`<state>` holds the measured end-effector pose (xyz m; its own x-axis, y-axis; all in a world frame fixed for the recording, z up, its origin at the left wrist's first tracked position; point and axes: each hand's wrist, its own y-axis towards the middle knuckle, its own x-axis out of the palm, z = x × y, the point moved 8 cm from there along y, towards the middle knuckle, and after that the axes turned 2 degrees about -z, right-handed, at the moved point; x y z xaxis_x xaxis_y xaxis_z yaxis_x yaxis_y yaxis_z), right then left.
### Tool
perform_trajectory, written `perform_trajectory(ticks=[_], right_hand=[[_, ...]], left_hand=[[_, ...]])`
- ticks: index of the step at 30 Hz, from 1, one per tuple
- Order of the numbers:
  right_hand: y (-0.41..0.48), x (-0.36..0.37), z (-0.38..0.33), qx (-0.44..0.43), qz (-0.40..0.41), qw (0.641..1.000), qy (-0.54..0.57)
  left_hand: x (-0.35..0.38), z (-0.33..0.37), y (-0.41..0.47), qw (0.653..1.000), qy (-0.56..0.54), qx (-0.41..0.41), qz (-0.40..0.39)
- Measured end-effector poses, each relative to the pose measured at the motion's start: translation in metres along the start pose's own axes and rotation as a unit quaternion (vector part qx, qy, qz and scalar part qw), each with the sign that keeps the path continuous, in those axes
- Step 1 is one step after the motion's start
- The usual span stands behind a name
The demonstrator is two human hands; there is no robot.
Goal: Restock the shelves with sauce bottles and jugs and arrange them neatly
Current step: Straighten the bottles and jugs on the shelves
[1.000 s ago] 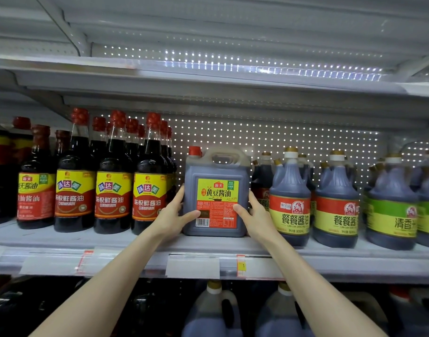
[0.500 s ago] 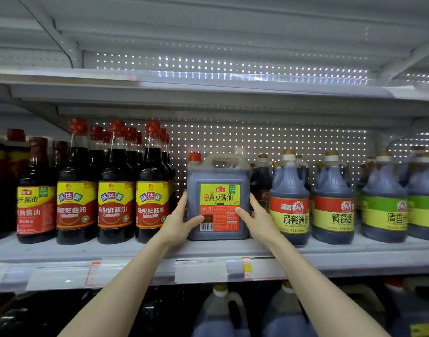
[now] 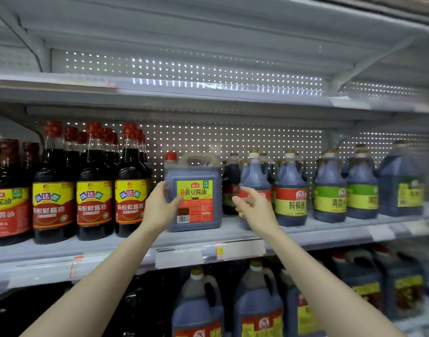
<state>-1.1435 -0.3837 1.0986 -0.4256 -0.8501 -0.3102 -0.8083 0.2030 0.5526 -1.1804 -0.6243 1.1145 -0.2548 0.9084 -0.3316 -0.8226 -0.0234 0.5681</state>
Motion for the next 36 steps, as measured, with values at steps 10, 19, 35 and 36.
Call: perform_trajectory(ticks=[10, 19, 35, 36], right_hand=[[-0.025, -0.077, 0.032, 0.024, 0.044, 0.998, 0.037], [0.001, -0.088, 0.054, 0.007, -0.063, 0.996, 0.056], [0.043, -0.063, 0.075, 0.002, -0.123, 0.988, 0.09], [0.045, -0.062, 0.076, 0.004, -0.12, 0.989, 0.088]], left_hand=[[0.08, 0.038, -0.055, 0.999, -0.004, 0.036, -0.034], [0.151, 0.056, -0.056, 0.996, -0.079, -0.04, -0.023], [0.186, 0.05, -0.027, 0.988, -0.108, -0.071, -0.086], [0.185, 0.049, -0.025, 0.988, -0.105, -0.068, -0.087]])
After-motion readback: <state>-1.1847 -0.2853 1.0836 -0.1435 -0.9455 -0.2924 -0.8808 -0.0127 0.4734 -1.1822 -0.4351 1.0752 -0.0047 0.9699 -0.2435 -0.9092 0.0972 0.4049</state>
